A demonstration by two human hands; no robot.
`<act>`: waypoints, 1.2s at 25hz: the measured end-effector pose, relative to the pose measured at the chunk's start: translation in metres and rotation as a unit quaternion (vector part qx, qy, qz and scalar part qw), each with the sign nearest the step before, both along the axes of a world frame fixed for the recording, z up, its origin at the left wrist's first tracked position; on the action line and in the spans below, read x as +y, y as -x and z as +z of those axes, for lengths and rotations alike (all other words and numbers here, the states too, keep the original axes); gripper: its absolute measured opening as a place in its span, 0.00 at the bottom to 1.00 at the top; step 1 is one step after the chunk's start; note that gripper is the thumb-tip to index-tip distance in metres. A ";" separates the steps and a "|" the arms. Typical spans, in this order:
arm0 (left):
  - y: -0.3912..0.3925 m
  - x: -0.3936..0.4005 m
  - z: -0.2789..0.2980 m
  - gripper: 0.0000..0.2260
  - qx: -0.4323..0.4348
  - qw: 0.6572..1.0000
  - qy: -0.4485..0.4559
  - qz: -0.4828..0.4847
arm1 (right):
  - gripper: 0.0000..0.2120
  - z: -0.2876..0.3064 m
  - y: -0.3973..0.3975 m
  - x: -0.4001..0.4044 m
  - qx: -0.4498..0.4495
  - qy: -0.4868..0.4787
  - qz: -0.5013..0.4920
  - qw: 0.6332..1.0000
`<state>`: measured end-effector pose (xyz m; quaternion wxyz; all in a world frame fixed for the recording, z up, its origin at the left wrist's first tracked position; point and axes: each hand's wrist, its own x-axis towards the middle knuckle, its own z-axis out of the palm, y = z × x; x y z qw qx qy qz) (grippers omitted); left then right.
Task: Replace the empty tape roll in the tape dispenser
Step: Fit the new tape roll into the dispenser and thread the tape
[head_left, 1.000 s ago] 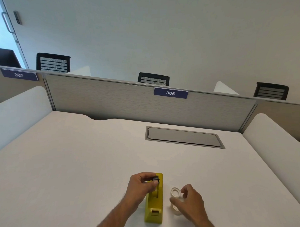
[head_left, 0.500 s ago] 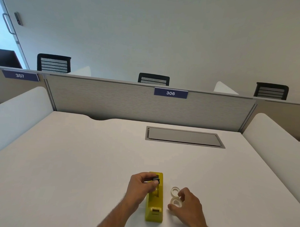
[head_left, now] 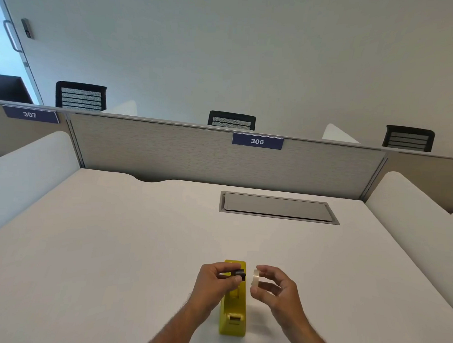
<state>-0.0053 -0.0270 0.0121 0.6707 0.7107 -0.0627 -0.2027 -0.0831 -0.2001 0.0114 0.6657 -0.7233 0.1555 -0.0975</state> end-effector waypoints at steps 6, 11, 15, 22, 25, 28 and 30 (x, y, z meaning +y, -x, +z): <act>0.002 -0.001 0.007 0.12 -0.026 1.000 0.009 -0.013 | 0.24 0.001 -0.008 -0.002 -0.020 -0.036 0.040 0.998; 0.001 -0.001 0.007 0.13 -0.037 0.999 0.008 -0.019 | 0.23 0.001 -0.011 0.001 -0.033 -0.046 0.060 0.997; 0.001 -0.001 0.007 0.13 -0.040 0.999 -0.005 -0.024 | 0.22 0.003 -0.011 0.002 -0.026 -0.032 0.062 0.997; 0.000 -0.002 0.005 0.13 -0.052 0.998 -0.023 -0.019 | 0.21 0.004 -0.013 0.005 -0.025 -0.010 0.070 0.997; 0.000 -0.002 0.006 0.13 -0.059 0.997 -0.040 -0.020 | 0.22 0.005 -0.013 0.006 -0.034 -0.002 0.081 0.996; 0.001 0.000 0.007 0.14 -0.067 0.997 -0.034 -0.036 | 0.23 0.004 -0.013 0.004 -0.037 -0.012 0.084 0.996; 0.001 0.001 0.008 0.15 -0.077 0.995 -0.032 -0.052 | 0.22 0.002 -0.014 0.004 -0.032 -0.013 0.084 0.996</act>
